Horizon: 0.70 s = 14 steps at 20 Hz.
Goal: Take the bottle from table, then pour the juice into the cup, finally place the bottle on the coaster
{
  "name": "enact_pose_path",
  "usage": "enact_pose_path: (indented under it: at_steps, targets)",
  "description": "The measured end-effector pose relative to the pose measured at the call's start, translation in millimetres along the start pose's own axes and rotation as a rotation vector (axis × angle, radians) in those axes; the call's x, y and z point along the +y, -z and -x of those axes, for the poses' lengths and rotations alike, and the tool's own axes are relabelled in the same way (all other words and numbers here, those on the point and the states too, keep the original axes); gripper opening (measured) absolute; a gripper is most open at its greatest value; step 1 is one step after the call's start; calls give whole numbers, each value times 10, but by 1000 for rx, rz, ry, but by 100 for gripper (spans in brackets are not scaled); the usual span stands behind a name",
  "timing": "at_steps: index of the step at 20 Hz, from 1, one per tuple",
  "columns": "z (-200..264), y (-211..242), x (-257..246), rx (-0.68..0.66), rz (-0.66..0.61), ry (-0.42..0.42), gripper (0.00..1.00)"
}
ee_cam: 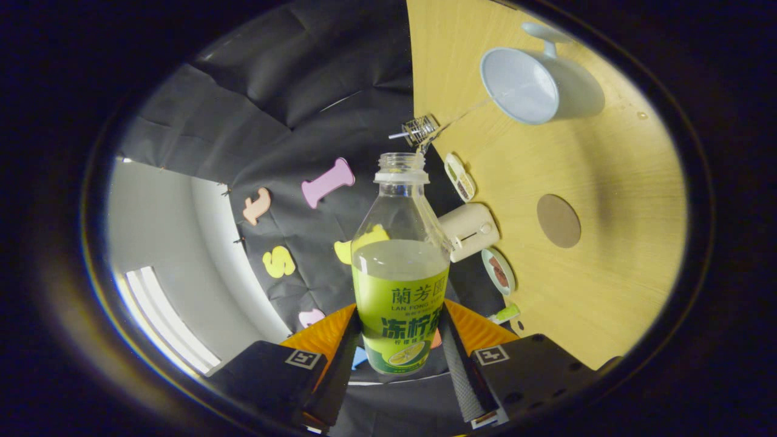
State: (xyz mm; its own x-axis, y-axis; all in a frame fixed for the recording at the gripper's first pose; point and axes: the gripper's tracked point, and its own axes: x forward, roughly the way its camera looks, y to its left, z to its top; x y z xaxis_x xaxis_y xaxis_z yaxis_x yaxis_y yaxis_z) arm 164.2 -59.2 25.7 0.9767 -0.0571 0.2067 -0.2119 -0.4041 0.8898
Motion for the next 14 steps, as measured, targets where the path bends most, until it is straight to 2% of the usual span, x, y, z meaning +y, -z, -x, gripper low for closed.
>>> enact_pose_path:
  at_steps: [14]
  targets:
    - [-50,-98,221,-24,-95,-57,76]
